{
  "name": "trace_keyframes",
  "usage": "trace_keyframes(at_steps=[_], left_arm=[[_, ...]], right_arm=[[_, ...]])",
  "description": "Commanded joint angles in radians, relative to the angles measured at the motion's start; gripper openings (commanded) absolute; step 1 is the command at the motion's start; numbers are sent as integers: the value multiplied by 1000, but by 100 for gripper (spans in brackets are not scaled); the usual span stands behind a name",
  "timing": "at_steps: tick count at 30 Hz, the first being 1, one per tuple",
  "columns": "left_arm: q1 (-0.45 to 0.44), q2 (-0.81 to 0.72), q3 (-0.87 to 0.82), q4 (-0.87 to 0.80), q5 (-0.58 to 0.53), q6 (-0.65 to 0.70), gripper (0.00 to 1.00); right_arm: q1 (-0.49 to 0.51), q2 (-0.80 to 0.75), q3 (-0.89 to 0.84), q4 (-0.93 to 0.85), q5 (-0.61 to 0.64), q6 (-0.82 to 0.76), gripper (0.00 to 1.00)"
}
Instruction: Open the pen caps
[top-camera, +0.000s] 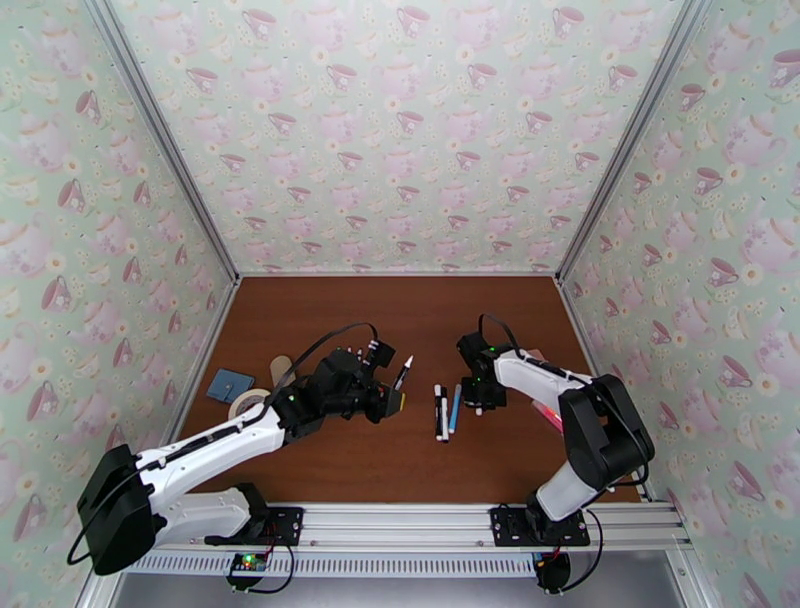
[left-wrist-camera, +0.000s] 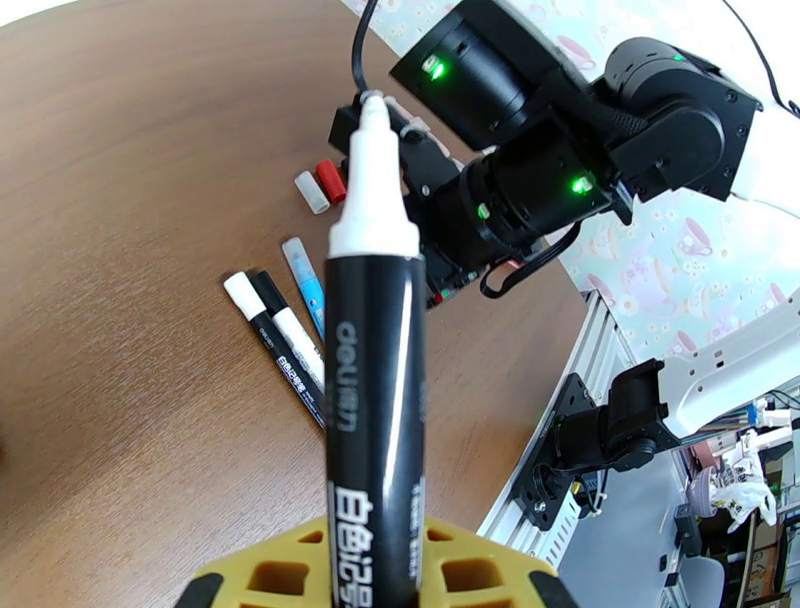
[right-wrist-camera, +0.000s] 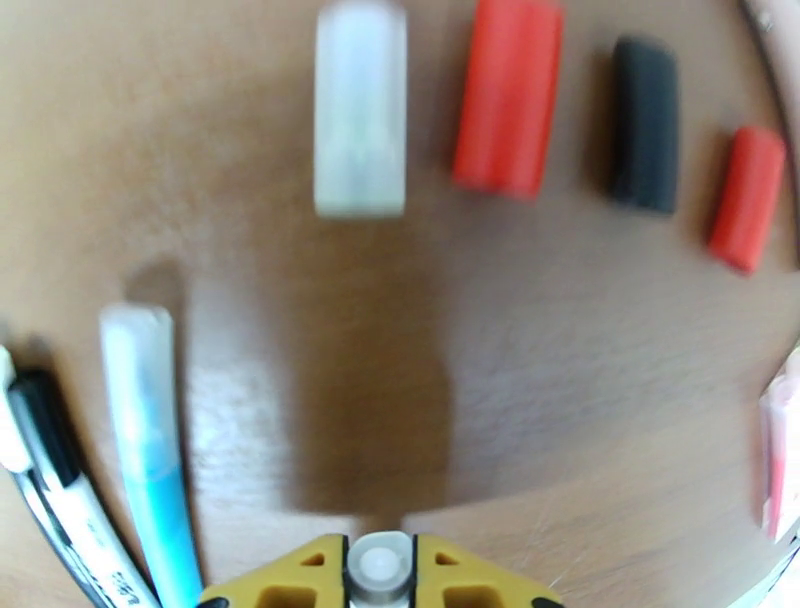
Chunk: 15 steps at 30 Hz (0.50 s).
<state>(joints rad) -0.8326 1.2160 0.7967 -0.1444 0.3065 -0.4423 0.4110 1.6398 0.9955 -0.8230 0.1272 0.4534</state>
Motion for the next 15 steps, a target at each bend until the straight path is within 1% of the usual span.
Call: trace_keyframes(at_steps=[1,9,15], left_arm=[[0,-24,-2,24,-23,-16,3],[-1,-23,-15,13,-40,-27,4],[-3,-21,-14,10,-48,-35,4]], right_arm=[[-4,34,51,22,39,13,20],[-8,99,71,47,31,6,24],[-7,99,64,55,35,4,33]])
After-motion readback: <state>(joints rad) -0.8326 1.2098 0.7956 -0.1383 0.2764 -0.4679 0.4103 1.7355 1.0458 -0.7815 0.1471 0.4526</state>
